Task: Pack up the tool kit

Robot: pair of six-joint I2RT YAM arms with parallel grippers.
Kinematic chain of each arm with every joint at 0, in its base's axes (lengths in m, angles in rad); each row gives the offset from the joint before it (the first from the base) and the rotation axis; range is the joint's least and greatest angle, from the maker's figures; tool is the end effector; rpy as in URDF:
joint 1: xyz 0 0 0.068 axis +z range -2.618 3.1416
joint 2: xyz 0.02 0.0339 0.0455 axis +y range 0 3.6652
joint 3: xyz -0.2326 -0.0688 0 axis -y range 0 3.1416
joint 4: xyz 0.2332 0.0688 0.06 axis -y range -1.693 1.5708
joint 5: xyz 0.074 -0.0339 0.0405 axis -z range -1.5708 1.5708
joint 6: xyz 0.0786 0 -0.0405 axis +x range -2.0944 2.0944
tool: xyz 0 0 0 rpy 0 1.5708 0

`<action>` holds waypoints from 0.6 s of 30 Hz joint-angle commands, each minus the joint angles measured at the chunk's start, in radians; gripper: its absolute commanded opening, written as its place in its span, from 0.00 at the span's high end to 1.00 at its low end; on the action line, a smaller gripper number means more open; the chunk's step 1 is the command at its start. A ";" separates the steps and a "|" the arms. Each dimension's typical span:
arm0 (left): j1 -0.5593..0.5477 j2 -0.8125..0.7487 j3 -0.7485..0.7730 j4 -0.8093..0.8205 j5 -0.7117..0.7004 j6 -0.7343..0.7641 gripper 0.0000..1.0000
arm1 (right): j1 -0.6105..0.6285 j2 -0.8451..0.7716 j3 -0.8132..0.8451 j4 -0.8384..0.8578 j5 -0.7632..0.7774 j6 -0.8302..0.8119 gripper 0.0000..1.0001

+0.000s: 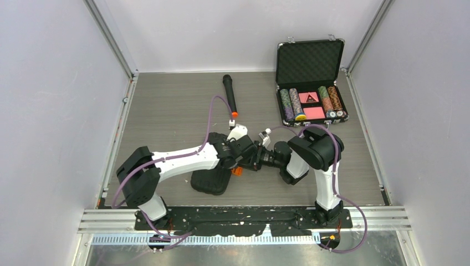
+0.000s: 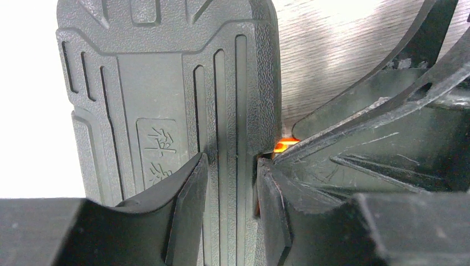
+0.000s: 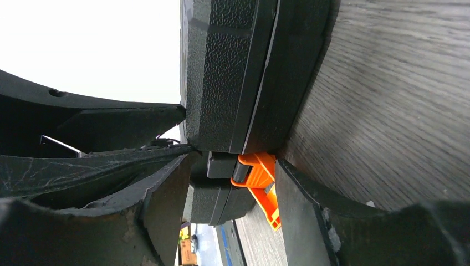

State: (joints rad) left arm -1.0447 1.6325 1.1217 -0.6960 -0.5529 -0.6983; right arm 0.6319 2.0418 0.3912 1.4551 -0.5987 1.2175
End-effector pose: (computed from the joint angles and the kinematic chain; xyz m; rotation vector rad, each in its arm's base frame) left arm 0.1950 -0.2536 0.1523 0.3010 2.4750 0.1040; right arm 0.2184 0.2147 0.0565 0.0956 2.1466 1.7530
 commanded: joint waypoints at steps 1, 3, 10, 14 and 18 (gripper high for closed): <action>0.018 -0.001 -0.045 -0.033 0.023 0.002 0.59 | 0.009 -0.029 0.011 -0.083 -0.073 -0.064 0.37; 0.018 -0.028 -0.051 -0.028 0.014 0.014 0.55 | 0.005 -0.059 0.004 -0.102 -0.064 -0.079 0.36; 0.015 -0.162 -0.037 -0.042 0.003 0.053 0.40 | -0.014 -0.299 0.078 -0.635 0.013 -0.384 0.33; 0.015 -0.255 -0.065 -0.051 0.022 0.041 0.34 | -0.005 -0.424 0.118 -0.918 0.091 -0.586 0.31; 0.031 -0.352 -0.106 -0.068 0.044 0.034 0.31 | 0.052 -0.527 0.140 -1.100 0.227 -0.761 0.29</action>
State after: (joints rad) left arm -1.0302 1.3724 1.0481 -0.7319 -0.5232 -0.6613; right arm 0.6346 1.6135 0.4965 0.6201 -0.5194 0.7155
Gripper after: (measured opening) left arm 0.681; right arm 0.703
